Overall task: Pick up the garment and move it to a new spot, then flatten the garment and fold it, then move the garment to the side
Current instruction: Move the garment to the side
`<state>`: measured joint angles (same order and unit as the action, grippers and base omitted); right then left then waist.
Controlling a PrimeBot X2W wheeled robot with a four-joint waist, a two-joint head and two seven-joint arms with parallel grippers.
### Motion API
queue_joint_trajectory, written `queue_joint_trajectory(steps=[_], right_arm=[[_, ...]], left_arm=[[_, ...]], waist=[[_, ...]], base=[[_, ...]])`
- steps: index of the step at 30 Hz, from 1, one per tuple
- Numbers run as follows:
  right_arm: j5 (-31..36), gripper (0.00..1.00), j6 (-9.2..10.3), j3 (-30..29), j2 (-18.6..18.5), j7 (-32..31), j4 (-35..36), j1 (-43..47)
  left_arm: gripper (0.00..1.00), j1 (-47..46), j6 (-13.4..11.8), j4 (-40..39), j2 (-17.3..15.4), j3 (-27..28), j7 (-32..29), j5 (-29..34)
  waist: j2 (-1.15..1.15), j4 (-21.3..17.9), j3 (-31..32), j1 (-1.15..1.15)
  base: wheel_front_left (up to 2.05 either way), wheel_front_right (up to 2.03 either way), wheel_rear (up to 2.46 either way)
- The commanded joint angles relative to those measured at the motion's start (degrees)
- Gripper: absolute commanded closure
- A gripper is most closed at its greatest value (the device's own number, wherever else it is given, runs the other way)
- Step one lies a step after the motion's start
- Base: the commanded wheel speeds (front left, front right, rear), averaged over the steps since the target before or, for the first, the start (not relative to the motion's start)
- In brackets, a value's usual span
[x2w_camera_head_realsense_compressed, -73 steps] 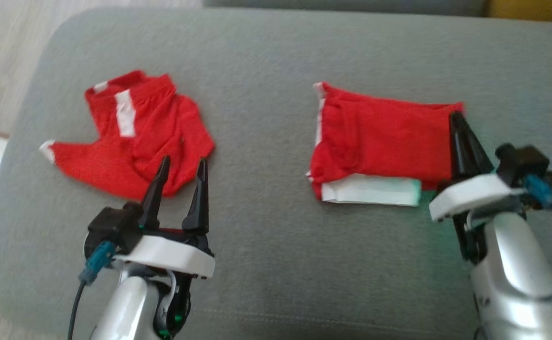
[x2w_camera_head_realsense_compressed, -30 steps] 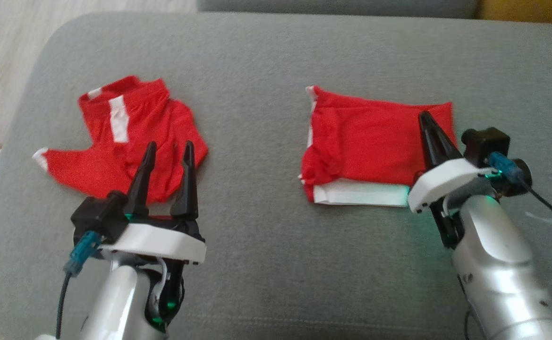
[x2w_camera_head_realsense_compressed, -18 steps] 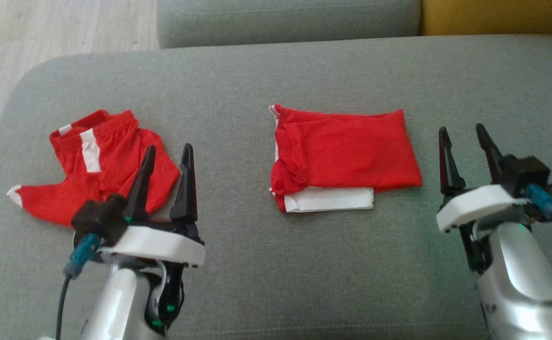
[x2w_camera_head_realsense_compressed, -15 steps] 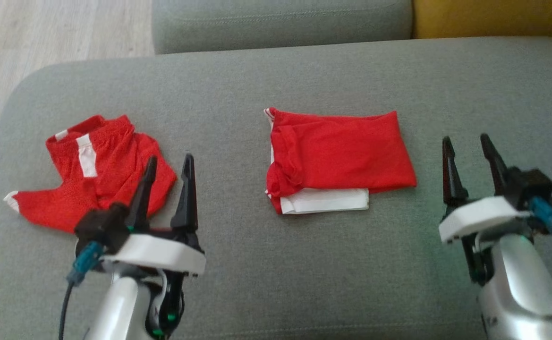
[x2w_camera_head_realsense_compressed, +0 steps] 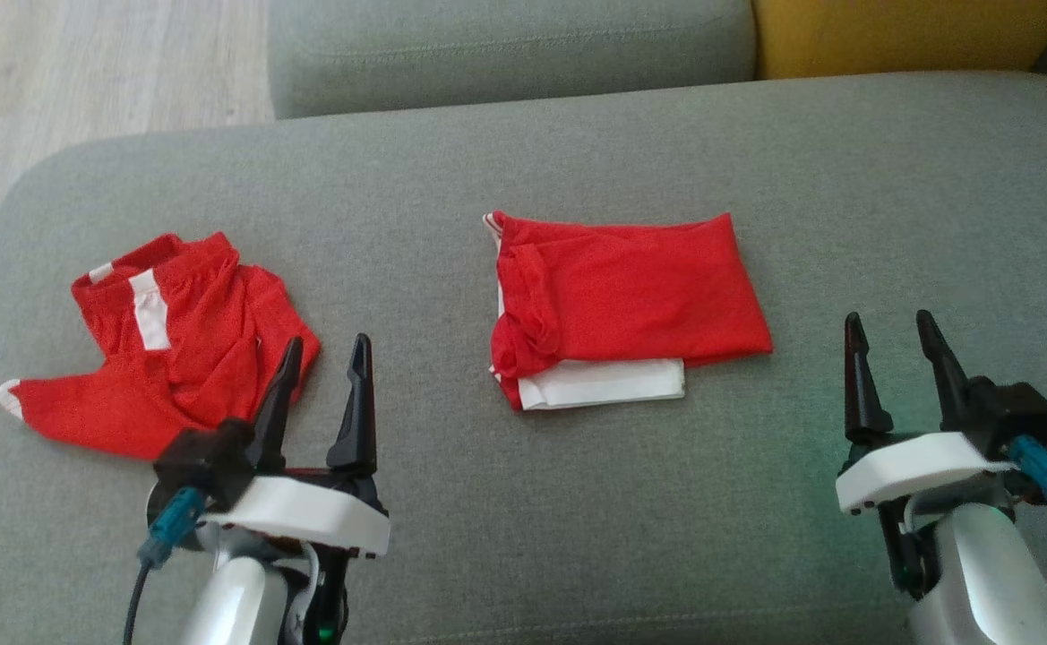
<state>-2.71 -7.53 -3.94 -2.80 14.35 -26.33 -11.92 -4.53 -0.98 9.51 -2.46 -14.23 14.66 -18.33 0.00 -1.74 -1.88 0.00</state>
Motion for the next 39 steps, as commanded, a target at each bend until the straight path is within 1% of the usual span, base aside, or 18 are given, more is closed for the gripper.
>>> queue_joint_trajectory(steps=[1,6,9,12,17,22,26,27,28,29,31,34,36,39], right_arm=[[-0.39,0.00,0.04,1.11,-0.10,-0.71,2.31,-1.83],[-0.12,0.00,0.04,0.45,-0.09,-4.79,1.43,-3.97],[-2.45,0.00,0.04,0.93,-0.09,-7.45,0.23,-6.56],[-3.07,0.00,0.04,1.63,-0.09,-8.88,-1.44,-9.56],[-4.68,0.00,0.04,1.09,-0.09,-11.51,-6.99,-14.96],[-4.86,0.00,0.04,0.06,-0.09,-13.77,-13.58,-19.07],[-5.59,0.00,0.04,1.70,-0.09,-14.42,-18.01,-20.84],[-6.21,0.19,0.04,2.47,-0.09,-14.31,-18.87,-21.12],[-6.75,0.82,0.04,3.10,-0.09,-14.01,-19.59,-21.38],[-7.12,1.00,0.04,3.64,-0.08,-13.61,-20.21,-21.60],[-6.96,1.00,0.04,4.18,-0.08,-12.42,-21.07,-22.13],[-4.12,1.00,0.04,3.95,-0.56,-10.27,-21.39,-23.05],[-1.99,1.00,0.04,3.61,-2.33,-8.93,-21.00,-23.70],[1.09,1.00,0.04,3.39,-6.59,-7.60,-20.20,-24.59]], left_arm=[[0.00,-2.06,0.17,-2.06,-0.42,1.58,0.34,-0.02],[0.00,-3.41,0.24,-2.20,-0.42,0.71,0.34,0.10],[0.00,-4.66,0.15,-2.16,-0.42,-0.04,0.34,0.08],[0.00,-5.76,0.17,-1.87,-0.42,-0.85,0.34,0.14],[0.00,-7.54,0.17,-1.63,-0.42,-1.78,0.34,0.19],[0.00,-8.69,-0.05,-1.78,-0.42,-2.23,0.34,-0.16],[0.00,-9.19,-0.15,-1.98,-0.42,-1.88,0.34,-0.18],[0.00,-9.27,-0.15,-2.04,-0.42,-1.77,0.34,-0.15],[0.00,-9.31,-0.17,-2.09,-0.42,-1.62,0.34,-0.08],[0.00,-9.30,-0.19,-2.08,-0.42,-1.46,0.34,0.05],[0.00,-9.25,-0.18,-2.03,-0.42,-1.12,0.34,0.37],[0.00,-9.10,-0.09,-1.86,-0.42,-0.68,0.34,0.72],[0.00,-9.00,0.01,-1.81,-0.42,-0.55,0.34,0.77],[0.00,-8.73,0.07,-1.89,-0.42,-0.47,0.34,0.69]], waist=[[0.00,0.47,-1.02,0.00],[0.00,1.70,-3.75,0.00],[0.00,3.01,-6.62,0.00],[0.00,4.38,-9.27,0.00],[0.00,6.59,-12.25,0.00],[0.00,8.17,-13.90,0.00],[0.00,8.57,-14.73,0.00],[0.00,8.55,-14.88,0.00],[0.00,8.46,-14.99,0.00],[0.00,8.29,-15.05,0.00],[0.00,7.74,-15.05,0.00],[0.00,6.70,-14.57,0.00],[0.00,6.08,-14.12,0.00],[0.00,5.19,-13.45,0.00]], base=[[0.00,0.00,0.00],[0.00,0.00,0.00],[0.00,0.00,0.00],[0.00,0.00,0.00],[0.00,0.00,0.00],[0.00,0.00,0.00],[0.00,0.00,0.00],[0.00,0.00,0.00],[0.00,0.00,0.00],[0.00,0.00,0.00],[0.00,0.00,0.00],[0.00,0.00,0.00],[0.00,0.00,0.00],[0.00,0.00,0.00]])
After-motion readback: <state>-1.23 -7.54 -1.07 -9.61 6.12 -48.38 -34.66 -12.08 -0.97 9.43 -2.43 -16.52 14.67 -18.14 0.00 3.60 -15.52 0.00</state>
